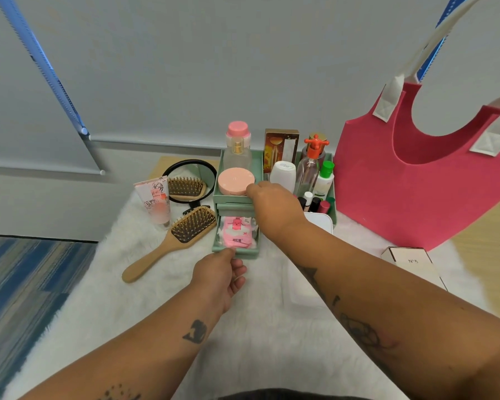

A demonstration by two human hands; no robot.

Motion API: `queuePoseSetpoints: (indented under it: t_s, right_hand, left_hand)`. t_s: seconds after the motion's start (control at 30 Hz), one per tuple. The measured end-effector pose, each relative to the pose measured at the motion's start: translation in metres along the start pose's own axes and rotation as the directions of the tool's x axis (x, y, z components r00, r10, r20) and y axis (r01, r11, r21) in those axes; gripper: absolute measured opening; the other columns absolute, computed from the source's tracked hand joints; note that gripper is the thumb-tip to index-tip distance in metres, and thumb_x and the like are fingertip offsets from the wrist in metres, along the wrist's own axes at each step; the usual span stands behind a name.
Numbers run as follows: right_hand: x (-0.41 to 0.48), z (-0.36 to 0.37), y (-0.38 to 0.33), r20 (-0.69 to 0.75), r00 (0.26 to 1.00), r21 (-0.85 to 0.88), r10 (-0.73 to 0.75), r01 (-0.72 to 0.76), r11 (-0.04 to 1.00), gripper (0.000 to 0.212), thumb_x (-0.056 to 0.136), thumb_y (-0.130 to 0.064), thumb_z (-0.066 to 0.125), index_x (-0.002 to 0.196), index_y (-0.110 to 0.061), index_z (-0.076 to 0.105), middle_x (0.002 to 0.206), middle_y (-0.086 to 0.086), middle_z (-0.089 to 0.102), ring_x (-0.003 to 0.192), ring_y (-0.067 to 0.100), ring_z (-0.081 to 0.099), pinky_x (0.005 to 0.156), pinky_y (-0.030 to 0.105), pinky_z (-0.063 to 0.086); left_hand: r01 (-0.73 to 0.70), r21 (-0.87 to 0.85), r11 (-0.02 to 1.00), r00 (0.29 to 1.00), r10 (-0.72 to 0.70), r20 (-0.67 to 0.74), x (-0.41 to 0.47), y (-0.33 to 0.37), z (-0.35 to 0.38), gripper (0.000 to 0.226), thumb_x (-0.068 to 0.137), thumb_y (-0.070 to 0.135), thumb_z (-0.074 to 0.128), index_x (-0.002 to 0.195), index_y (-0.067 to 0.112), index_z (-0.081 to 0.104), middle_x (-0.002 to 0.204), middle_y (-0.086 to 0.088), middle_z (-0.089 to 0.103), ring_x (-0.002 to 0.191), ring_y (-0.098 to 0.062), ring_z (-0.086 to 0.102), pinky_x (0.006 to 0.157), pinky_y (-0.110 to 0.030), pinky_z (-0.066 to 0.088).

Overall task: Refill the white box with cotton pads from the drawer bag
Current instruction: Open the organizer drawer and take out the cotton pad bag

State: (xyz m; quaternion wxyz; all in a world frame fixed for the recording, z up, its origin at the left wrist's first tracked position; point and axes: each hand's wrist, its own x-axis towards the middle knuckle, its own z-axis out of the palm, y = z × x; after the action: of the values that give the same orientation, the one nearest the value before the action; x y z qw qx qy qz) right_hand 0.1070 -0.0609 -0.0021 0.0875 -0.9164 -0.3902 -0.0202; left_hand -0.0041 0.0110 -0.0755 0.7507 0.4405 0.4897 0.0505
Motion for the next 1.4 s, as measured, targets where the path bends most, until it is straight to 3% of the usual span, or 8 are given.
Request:
queuePoseSetpoints:
  t_s: [0.2, 0.37, 0.5, 0.73, 0.87, 1.17, 1.3, 1.4]
  right_hand:
    - [-0.002, 0.002, 0.001, 0.034, 0.999, 0.023, 0.020, -0.020, 1.000, 0.049, 0.081, 0.006, 0.060, 0.127, -0.011, 0.054, 0.115, 0.012, 0.061, 0.105, 0.032, 0.060, 0.085, 0.045, 0.053]
    - [-0.019, 0.013, -0.001, -0.106, 0.991, -0.033, -0.079, 0.076, 0.997, 0.036, 0.083, -0.015, 0.067, 0.119, -0.011, 0.062, 0.111, 0.011, 0.060, 0.101, 0.031, 0.057, 0.082, 0.043, 0.053]
    - [-0.037, 0.024, -0.009, 0.191, 0.978, -0.064, -0.085, 0.098, 0.993, 0.037, 0.085, -0.041, 0.057, 0.115, -0.020, 0.066, 0.108, 0.008, 0.067, 0.101, 0.030, 0.061, 0.087, 0.040, 0.050]
    - [-0.042, 0.035, -0.018, 0.232, 0.970, -0.125, -0.075, 0.107, 0.986, 0.020, 0.083, -0.006, 0.055, 0.098, -0.010, 0.067, 0.095, 0.013, 0.068, 0.088, 0.032, 0.064, 0.069, 0.033, 0.043]
    - [-0.041, 0.036, -0.014, 0.239, 0.971, -0.058, -0.034, 0.049, 0.997, 0.020, 0.083, -0.001, 0.056, 0.099, -0.006, 0.067, 0.097, 0.015, 0.069, 0.084, 0.030, 0.062, 0.071, 0.033, 0.047]
    - [-0.044, 0.035, -0.015, 0.282, 0.959, 0.079, 0.017, -0.041, 0.996, 0.029, 0.085, 0.000, 0.055, 0.110, -0.007, 0.067, 0.108, 0.015, 0.069, 0.099, 0.032, 0.064, 0.087, 0.038, 0.053]
    - [-0.042, 0.024, -0.014, 0.225, 0.970, 0.289, 0.088, -0.153, 0.945, 0.028, 0.084, 0.000, 0.056, 0.106, -0.009, 0.071, 0.112, 0.011, 0.070, 0.106, 0.028, 0.063, 0.092, 0.035, 0.051]
    - [-0.044, 0.011, -0.014, 0.169, 0.976, 0.447, 0.136, -0.199, 0.872, 0.025, 0.082, -0.003, 0.060, 0.102, -0.009, 0.073, 0.109, 0.007, 0.072, 0.104, 0.022, 0.063, 0.093, 0.032, 0.051]
  left_hand:
    - [-0.007, 0.005, 1.000, 1.000, 0.007, 0.004, -0.008, -0.006, -0.007, 0.012, 0.090, 0.023, 0.057, 0.091, 0.013, 0.064, 0.071, -0.004, 0.063, 0.064, -0.015, 0.063, 0.047, -0.025, 0.049]
    - [-0.028, 0.023, 0.999, 1.000, 0.028, 0.005, -0.011, -0.012, -0.014, 0.014, 0.090, 0.023, 0.056, 0.093, 0.013, 0.065, 0.075, -0.006, 0.066, 0.070, -0.018, 0.063, 0.055, -0.030, 0.052]
    - [-0.038, 0.039, 0.999, 0.999, 0.037, 0.022, -0.012, -0.016, -0.017, 0.016, 0.090, 0.023, 0.057, 0.096, 0.012, 0.066, 0.076, -0.006, 0.067, 0.070, -0.018, 0.062, 0.057, -0.030, 0.051]
    - [-0.038, 0.077, 0.996, 0.998, 0.034, 0.050, -0.014, -0.016, -0.017, 0.017, 0.091, 0.025, 0.057, 0.102, 0.014, 0.065, 0.085, -0.006, 0.070, 0.076, -0.018, 0.063, 0.060, -0.030, 0.051]
    - [-0.025, 0.100, 0.995, 0.996, 0.017, 0.085, -0.015, -0.013, -0.022, 0.020, 0.091, 0.024, 0.057, 0.107, 0.014, 0.063, 0.087, -0.007, 0.070, 0.083, -0.021, 0.065, 0.062, -0.032, 0.050]
    - [-0.015, 0.146, 0.989, 0.992, -0.004, 0.127, -0.018, -0.012, -0.025, 0.023, 0.093, 0.026, 0.055, 0.110, 0.013, 0.063, 0.091, -0.006, 0.070, 0.087, -0.021, 0.064, 0.066, -0.032, 0.049]
    - [0.019, 0.207, 0.978, 0.987, -0.051, 0.149, -0.021, -0.007, -0.031, 0.026, 0.091, 0.032, 0.055, 0.098, 0.009, 0.064, 0.090, -0.008, 0.070, 0.085, -0.024, 0.066, 0.066, -0.034, 0.050]
    - [0.065, 0.243, 0.968, 0.980, -0.107, 0.166, -0.025, 0.003, -0.039, 0.036, 0.089, 0.040, 0.051, 0.080, 0.007, 0.062, 0.070, -0.010, 0.067, 0.068, -0.026, 0.065, 0.059, -0.031, 0.049]
